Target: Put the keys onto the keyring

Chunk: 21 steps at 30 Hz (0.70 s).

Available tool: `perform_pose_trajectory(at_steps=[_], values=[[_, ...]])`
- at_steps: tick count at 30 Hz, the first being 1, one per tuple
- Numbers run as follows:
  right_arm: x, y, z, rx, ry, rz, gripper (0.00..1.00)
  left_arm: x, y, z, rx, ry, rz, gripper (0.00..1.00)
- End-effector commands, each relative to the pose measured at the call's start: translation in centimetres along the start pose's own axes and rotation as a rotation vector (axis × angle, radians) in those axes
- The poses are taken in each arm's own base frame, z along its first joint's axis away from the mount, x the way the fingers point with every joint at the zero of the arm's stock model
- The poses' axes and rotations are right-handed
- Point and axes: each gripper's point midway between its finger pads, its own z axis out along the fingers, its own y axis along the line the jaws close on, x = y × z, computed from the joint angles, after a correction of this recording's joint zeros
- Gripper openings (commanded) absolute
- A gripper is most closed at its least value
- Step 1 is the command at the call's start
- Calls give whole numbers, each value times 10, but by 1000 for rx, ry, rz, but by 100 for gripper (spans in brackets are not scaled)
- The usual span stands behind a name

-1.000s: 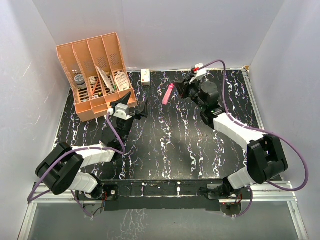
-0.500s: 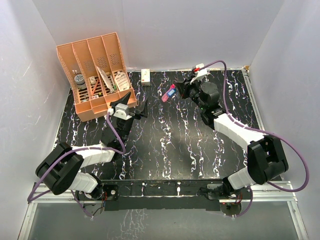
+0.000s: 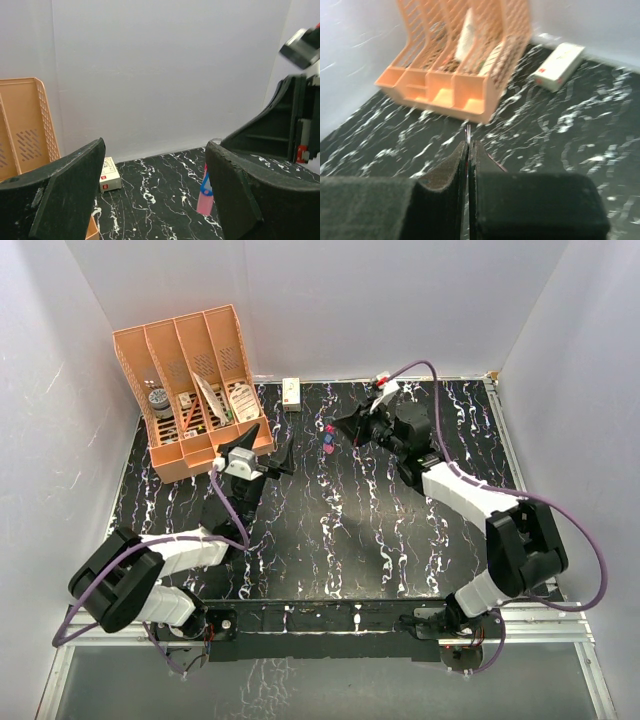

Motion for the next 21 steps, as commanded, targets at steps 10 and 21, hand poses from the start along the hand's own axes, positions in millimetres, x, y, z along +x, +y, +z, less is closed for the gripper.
perform_pose_trajectory(at_steps=[10, 21], values=[[8, 20, 1, -333, 37, 333, 0, -35, 21, -3, -56, -61, 11, 80], [32, -8, 8, -220, 75, 324, 0, -37, 20, -1, -50, -59, -1, 80]])
